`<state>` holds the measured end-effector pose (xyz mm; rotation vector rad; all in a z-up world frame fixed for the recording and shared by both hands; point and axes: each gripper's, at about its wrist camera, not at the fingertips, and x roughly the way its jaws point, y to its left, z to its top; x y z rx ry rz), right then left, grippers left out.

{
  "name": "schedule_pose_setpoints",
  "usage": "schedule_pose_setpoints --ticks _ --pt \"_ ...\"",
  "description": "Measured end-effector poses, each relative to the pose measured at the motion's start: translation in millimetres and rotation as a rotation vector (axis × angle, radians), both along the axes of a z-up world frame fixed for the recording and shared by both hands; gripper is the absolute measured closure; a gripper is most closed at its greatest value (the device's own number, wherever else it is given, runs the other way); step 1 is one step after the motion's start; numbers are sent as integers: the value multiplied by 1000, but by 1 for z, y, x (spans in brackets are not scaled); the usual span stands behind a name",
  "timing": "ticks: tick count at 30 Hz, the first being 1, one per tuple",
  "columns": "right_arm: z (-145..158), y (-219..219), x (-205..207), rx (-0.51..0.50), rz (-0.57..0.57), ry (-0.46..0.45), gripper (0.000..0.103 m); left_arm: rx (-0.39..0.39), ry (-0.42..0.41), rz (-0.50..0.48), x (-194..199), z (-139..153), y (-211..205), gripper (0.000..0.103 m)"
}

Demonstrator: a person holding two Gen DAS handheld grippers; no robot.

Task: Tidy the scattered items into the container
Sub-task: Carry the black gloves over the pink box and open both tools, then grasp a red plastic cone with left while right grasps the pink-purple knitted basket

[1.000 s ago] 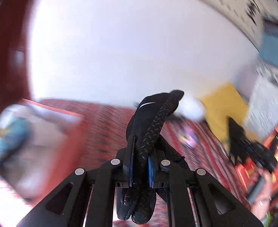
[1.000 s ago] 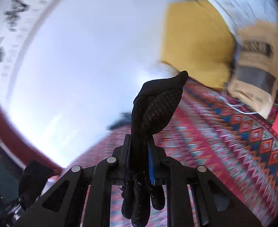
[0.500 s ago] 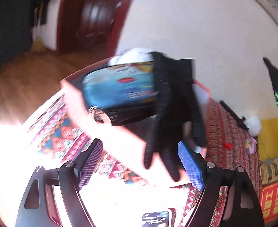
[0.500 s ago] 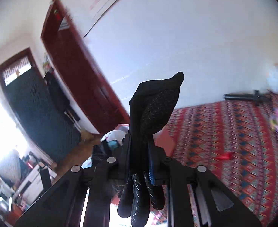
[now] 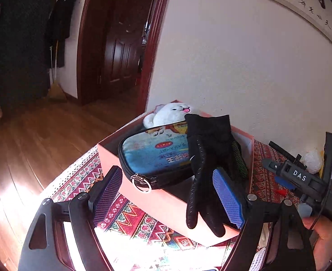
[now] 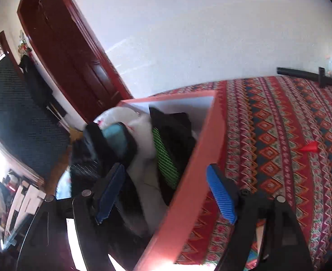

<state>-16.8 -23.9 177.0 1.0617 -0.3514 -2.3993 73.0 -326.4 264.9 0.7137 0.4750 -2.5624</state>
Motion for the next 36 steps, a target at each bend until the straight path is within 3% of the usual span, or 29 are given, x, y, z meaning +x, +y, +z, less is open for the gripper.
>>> schedule_pose_setpoints --ticks 7,13,18,21,24,26,30,32,34,36 --pt "0 83 9 -41 -107 -24 22 -104 -9 -20 -9 14 46 20" --pt "5 174 27 -44 -210 -6 22 -162 -49 -122 -33 9 110 12" --pt "-10 300 41 -7 -438 16 22 -181 -110 -308 -67 -11 192 8" --pt "-28 374 38 -106 -583 -43 22 -172 -156 -452 -96 -33 250 8" --pt "-43 423 14 -214 -634 -84 22 -148 -223 -580 -133 -60 304 8" --pt "-46 439 -19 -224 -608 -92 22 -166 -275 -650 -165 -76 335 8" --pt "-42 438 -111 -34 -446 -64 11 -253 -353 -727 -236 -101 368 8" --pt "-43 425 -158 151 -355 -21 2 -282 -398 -770 -272 -113 373 8" --pt "-50 410 -194 318 -265 14 1 -333 -442 -814 -306 -126 375 8" --pt "-66 396 -227 450 -186 -12 1 -389 -491 -853 -333 -140 377 8"
